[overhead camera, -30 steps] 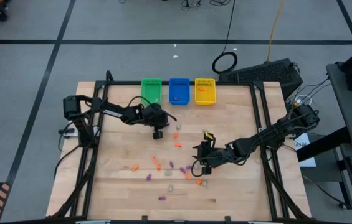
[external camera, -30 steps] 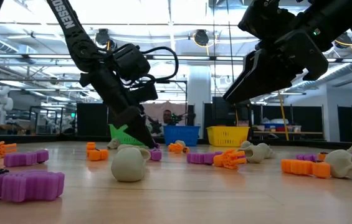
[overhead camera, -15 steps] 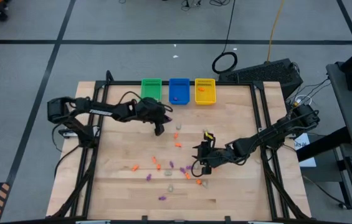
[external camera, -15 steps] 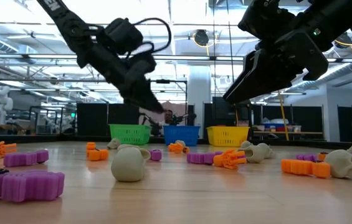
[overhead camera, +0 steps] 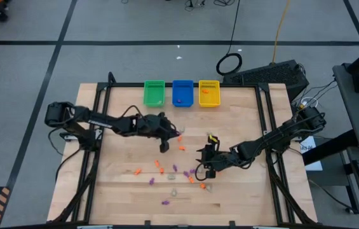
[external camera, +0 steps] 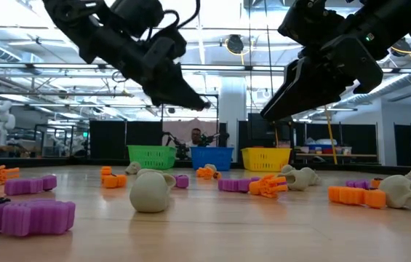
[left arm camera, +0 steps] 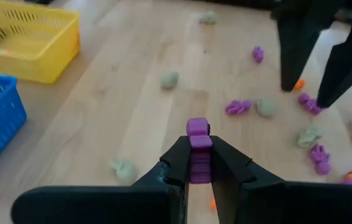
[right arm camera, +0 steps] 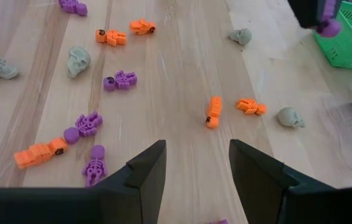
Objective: Sort Halloween decoration
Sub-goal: Put the purple skeleton toy into the blue bin
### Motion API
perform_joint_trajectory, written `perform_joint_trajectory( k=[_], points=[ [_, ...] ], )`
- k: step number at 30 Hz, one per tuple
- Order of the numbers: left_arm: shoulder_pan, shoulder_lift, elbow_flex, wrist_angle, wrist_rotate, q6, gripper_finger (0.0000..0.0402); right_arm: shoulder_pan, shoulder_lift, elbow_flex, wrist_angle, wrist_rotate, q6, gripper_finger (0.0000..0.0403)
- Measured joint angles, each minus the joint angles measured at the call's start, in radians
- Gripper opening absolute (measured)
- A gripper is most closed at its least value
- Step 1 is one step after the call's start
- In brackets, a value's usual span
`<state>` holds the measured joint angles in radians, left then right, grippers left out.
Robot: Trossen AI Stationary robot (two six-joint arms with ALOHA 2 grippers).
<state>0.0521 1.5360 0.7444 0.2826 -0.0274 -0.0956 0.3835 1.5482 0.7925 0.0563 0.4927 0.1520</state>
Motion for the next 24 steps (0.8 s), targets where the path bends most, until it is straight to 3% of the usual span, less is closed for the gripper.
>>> perform_joint_trajectory(
  k=[6,16,24],
  points=[
    [-0.038,0.000,0.000,0.004,-0.089,-0.001,0.0043,0.000,0.000,0.000,0.000,0.000,0.000,0.0164],
    [-0.042,0.000,0.000,0.025,-0.093,0.000,0.0043,0.000,0.000,0.000,0.000,0.000,0.000,0.0164],
    [-0.042,0.000,0.000,0.028,-0.093,0.191,0.0043,0.000,0.000,0.000,0.001,0.000,0.000,0.0164]
  ],
)
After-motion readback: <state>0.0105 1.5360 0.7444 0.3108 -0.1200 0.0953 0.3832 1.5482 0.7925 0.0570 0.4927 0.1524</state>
